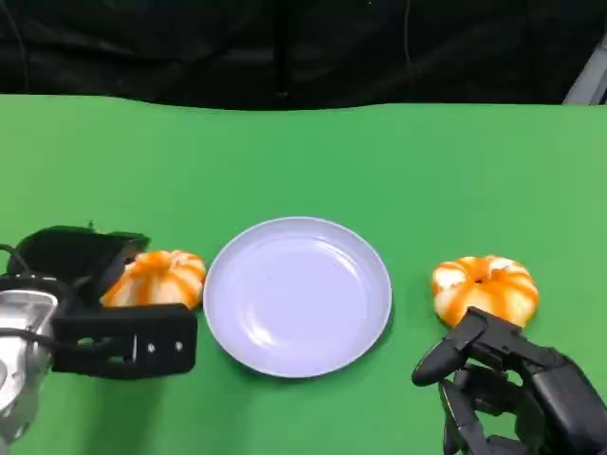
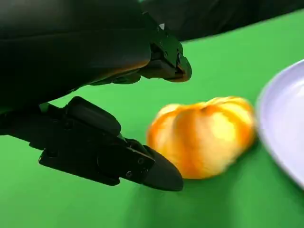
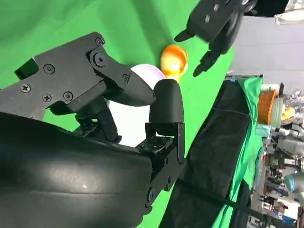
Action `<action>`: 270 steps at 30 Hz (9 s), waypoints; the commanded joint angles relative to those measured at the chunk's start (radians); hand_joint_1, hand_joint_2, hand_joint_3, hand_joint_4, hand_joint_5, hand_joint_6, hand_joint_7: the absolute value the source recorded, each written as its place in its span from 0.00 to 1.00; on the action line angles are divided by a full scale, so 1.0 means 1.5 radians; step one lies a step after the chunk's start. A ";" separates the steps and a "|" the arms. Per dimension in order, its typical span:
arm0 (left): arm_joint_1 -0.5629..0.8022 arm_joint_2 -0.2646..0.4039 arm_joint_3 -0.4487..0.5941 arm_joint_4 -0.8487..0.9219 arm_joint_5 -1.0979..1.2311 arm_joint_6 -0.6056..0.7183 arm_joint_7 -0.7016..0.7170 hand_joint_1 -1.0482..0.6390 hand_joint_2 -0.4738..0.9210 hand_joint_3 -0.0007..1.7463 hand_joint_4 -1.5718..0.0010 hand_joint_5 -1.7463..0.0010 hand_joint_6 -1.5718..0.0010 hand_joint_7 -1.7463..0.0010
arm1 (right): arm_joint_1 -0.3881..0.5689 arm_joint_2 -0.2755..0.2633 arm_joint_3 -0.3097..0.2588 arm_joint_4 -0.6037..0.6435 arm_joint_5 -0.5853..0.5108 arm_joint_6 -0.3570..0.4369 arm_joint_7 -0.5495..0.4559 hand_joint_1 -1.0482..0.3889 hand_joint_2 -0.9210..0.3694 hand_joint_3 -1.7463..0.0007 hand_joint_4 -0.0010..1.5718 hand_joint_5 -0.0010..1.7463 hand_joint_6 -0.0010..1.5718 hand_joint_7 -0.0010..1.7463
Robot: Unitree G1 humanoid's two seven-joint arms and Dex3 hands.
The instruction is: Grasp the bread from the table and place it into the plate.
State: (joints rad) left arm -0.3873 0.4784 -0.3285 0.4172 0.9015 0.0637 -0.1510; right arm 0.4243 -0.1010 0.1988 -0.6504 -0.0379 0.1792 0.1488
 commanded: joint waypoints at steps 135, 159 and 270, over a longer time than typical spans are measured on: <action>-0.031 -0.091 -0.037 -0.240 -0.214 -0.215 -0.017 0.56 0.87 0.41 0.48 0.00 0.61 0.00 | 0.008 -0.004 0.011 -0.029 -0.014 0.008 -0.020 0.68 0.17 0.45 0.49 1.00 0.45 0.84; -0.079 -0.129 -0.075 -0.071 -0.159 -0.213 0.011 0.57 0.88 0.34 0.50 0.00 0.64 0.01 | 0.008 -0.002 0.017 -0.035 -0.022 0.011 -0.026 0.68 0.17 0.44 0.48 1.00 0.44 0.85; 0.112 -0.085 0.271 -0.458 -0.860 0.327 -0.282 0.60 0.75 0.73 0.48 0.00 0.56 0.00 | 0.004 0.001 0.032 -0.050 -0.031 0.035 -0.039 0.69 0.18 0.43 0.48 1.00 0.45 0.85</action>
State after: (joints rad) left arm -0.2139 0.3350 0.0721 -0.2513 -0.3717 0.5391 -0.5826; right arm 0.4254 -0.0973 0.2506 -0.7242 -0.0849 0.2336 0.0944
